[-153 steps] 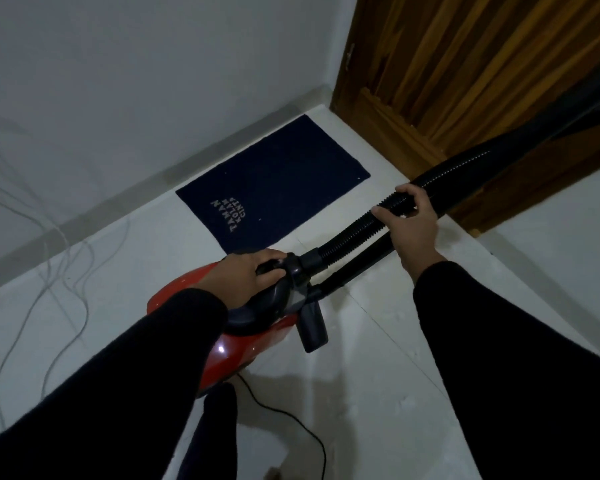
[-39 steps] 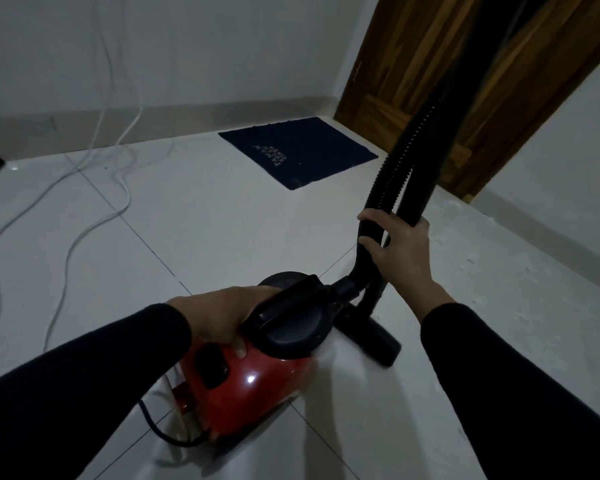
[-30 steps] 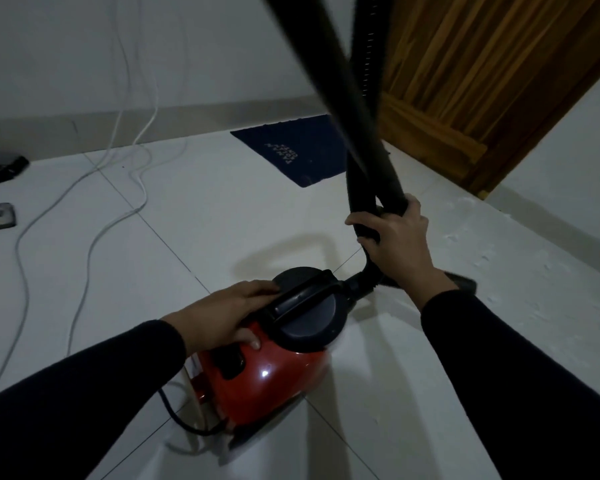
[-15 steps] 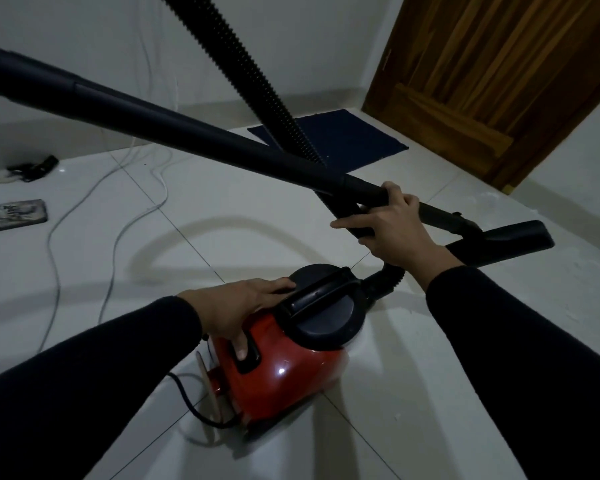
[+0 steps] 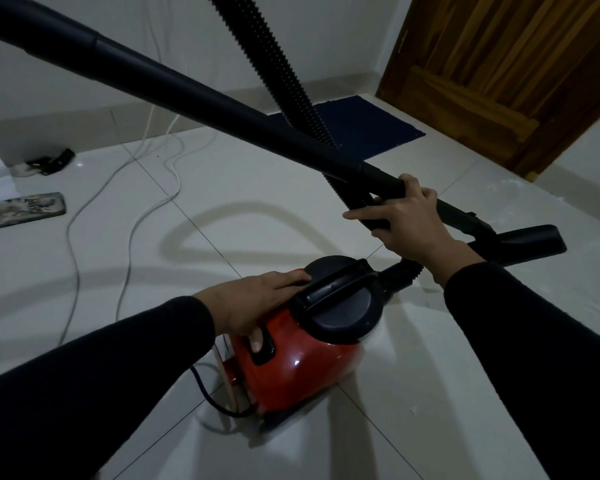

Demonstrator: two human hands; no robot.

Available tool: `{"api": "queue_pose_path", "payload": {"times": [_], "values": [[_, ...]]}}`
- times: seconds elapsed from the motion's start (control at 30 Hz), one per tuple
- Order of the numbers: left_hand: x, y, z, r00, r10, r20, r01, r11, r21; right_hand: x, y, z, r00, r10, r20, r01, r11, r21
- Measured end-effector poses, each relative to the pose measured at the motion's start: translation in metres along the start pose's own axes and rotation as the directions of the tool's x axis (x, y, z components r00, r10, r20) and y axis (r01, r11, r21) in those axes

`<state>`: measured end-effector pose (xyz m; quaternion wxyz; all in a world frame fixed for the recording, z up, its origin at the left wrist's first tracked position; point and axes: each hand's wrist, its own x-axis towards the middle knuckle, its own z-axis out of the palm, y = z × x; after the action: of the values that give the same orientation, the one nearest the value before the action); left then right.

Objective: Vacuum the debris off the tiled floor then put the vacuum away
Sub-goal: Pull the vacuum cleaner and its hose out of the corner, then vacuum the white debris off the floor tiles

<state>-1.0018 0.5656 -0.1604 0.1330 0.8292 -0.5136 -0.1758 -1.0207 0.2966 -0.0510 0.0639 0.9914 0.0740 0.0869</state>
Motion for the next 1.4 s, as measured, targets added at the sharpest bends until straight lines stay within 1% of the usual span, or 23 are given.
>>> {"api": "queue_pose_path", "payload": {"times": [0.13, 0.23, 0.3, 0.37, 0.4, 0.43, 0.5, 0.53, 0.57, 0.6, 0.7, 0.8, 0.93, 1.0, 1.07, 1.1, 1.13, 1.17, 1.2, 1.23, 1.27, 1.33, 1.4], "values": [[-0.003, 0.007, 0.006, 1.0, -0.02, -0.018, 0.021, 0.995, 0.095, 0.0, 0.002, -0.001, 1.0, -0.005, 0.013, 0.005, 1.0, 0.008], [0.002, 0.004, 0.001, 0.997, -0.063, 0.034, 0.056, 0.985, 0.165, 0.0, -0.001, -0.003, 0.999, 0.002, 0.033, -0.002, 1.0, -0.004], [0.005, 0.007, -0.008, 0.991, -0.1, 0.084, 0.076, 0.966, 0.249, -0.001, -0.001, -0.005, 0.999, 0.003, 0.048, -0.002, 1.0, -0.014], [0.003, 0.017, -0.031, 0.992, -0.106, 0.066, 0.076, 0.931, 0.357, 0.0, 0.0, -0.01, 0.998, -0.002, 0.06, 0.003, 1.0, -0.023], [0.001, 0.025, -0.048, 1.0, -0.022, 0.017, 0.014, 0.919, 0.395, 0.001, 0.001, -0.013, 0.998, -0.007, 0.065, 0.008, 1.0, -0.026], [0.0, 0.032, -0.067, 0.986, 0.147, -0.081, -0.098, 0.895, 0.435, 0.002, 0.002, -0.015, 0.997, -0.011, 0.071, 0.013, 1.0, -0.025], [0.0, 0.045, -0.107, 0.84, 0.493, -0.226, -0.267, 0.739, 0.619, 0.002, 0.001, -0.018, 0.997, -0.012, 0.081, 0.013, 1.0, -0.007], [0.002, 0.049, -0.125, 0.776, 0.577, -0.253, -0.241, 0.642, 0.728, 0.002, 0.0, -0.019, 0.996, -0.014, 0.083, 0.014, 1.0, 0.003], [0.006, 0.048, -0.138, 0.753, 0.596, -0.279, -0.153, 0.571, 0.806, 0.002, -0.001, -0.019, 0.996, -0.021, 0.083, 0.02, 1.0, 0.009], [0.009, 0.051, -0.151, 0.766, 0.557, -0.321, -0.047, 0.546, 0.836, 0.002, -0.002, -0.019, 0.996, -0.03, 0.08, 0.029, 1.0, 0.012], [0.012, 0.056, -0.17, 0.89, 0.188, -0.415, 0.222, 0.617, 0.755, 0.003, -0.003, -0.018, 0.996, -0.04, 0.084, 0.038, 0.999, 0.033], [0.015, 0.048, -0.166, 0.914, -0.16, -0.373, 0.368, 0.712, 0.598, 0.003, 0.004, -0.016, 0.998, -0.02, 0.055, 0.016, 0.998, 0.068], [0.024, 0.052, -0.165, 0.929, -0.242, -0.278, 0.337, 0.864, 0.375, -0.004, 0.008, -0.002, 0.993, 0.103, -0.064, -0.098, 0.992, 0.077], [0.033, 0.063, -0.166, 0.942, -0.262, -0.209, 0.31, 0.918, 0.248, -0.009, -0.001, 0.011, 0.942, 0.251, -0.224, -0.201, 0.954, 0.224], [0.042, 0.077, -0.168, 0.949, -0.282, -0.142, 0.299, 0.947, 0.118, -0.014, -0.017, 0.017, 0.774, 0.527, -0.352, -0.276, 0.78, 0.561], [0.047, 0.084, -0.169, 0.949, -0.299, -0.102, 0.304, 0.952, 0.039, -0.016, -0.026, 0.015, 0.644, 0.694, -0.322, -0.273, 0.602, 0.75], [0.051, 0.092, -0.169, 0.948, -0.314, -0.062, 0.311, 0.949, -0.045, -0.015, -0.034, 0.011, 0.51, 0.837, -0.198, -0.233, 0.356, 0.905], [0.055, 0.097, -0.168, 0.946, -0.325, -0.024, 0.319, 0.939, -0.127, -0.012, -0.04, 0.005, 0.408, 0.913, -0.003, -0.146, 0.069, 0.987], [0.06, 0.102, -0.166, 0.943, -0.332, 0.01, 0.328, 0.925, -0.195, -0.006, -0.044, 0.001, 0.369, 0.906, 0.208, -0.03, -0.212, 0.977], [0.064, 0.107, -0.163, 0.94, -0.338, 0.043, 0.338, 0.907, -0.251, -0.001, -0.044, -0.003, 0.375, 0.849, 0.372, 0.086, -0.431, 0.898], [0.068, 0.111, -0.159, 0.935, -0.346, 0.078, 0.352, 0.886, -0.302, 0.004, -0.041, -0.007, 0.395, 0.787, 0.474, 0.176, -0.571, 0.802], [0.075, 0.117, -0.154, 0.924, -0.354, 0.146, 0.383, 0.843, -0.379, 0.01, -0.034, -0.011, 0.4, 0.72, 0.568, 0.26, -0.683, 0.682], [0.078, 0.123, -0.152, 0.909, -0.358, 0.213, 0.417, 0.786, -0.456, 0.011, -0.029, -0.014, 0.369, 0.685, 0.627, 0.233, -0.722, 0.651]]}}
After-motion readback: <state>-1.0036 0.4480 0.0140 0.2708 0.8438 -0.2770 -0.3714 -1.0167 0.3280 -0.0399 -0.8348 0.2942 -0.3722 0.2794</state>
